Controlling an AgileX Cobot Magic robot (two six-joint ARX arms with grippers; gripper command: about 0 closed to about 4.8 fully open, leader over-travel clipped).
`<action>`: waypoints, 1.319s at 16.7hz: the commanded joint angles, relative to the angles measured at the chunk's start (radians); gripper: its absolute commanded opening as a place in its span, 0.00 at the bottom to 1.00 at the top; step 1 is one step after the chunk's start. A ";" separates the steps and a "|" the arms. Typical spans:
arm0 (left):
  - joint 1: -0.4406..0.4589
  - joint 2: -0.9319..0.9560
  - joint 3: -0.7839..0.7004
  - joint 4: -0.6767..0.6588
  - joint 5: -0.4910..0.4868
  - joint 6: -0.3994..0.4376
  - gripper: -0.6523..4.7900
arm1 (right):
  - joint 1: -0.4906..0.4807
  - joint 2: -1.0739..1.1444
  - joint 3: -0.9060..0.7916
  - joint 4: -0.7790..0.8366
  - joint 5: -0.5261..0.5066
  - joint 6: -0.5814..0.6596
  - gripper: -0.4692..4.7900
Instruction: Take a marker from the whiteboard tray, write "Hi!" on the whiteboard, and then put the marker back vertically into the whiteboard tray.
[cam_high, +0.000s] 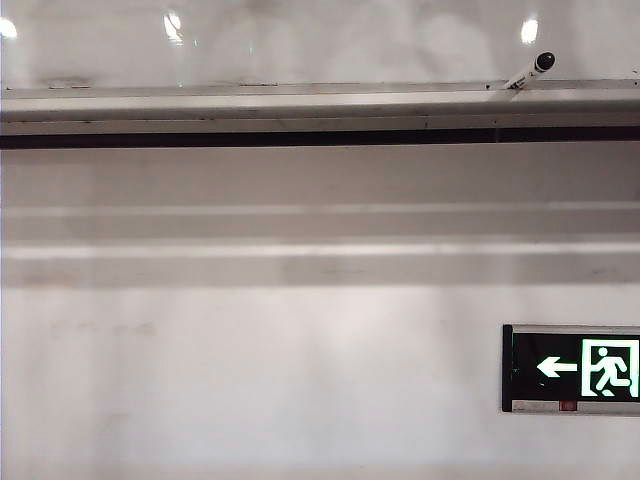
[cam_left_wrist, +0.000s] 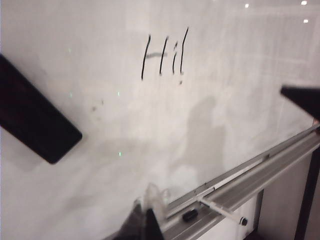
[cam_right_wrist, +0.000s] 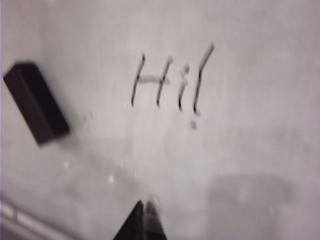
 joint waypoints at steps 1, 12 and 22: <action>0.000 -0.034 0.002 -0.032 -0.047 -0.007 0.11 | 0.000 -0.068 0.002 -0.151 0.064 -0.021 0.08; 0.000 -0.460 -0.446 -0.077 -0.148 0.045 0.11 | -0.001 -0.599 -0.555 -0.138 0.049 -0.155 0.08; 0.001 -0.843 -0.969 -0.022 -0.275 -0.045 0.11 | -0.005 -1.023 -1.085 -0.177 0.176 -0.092 0.08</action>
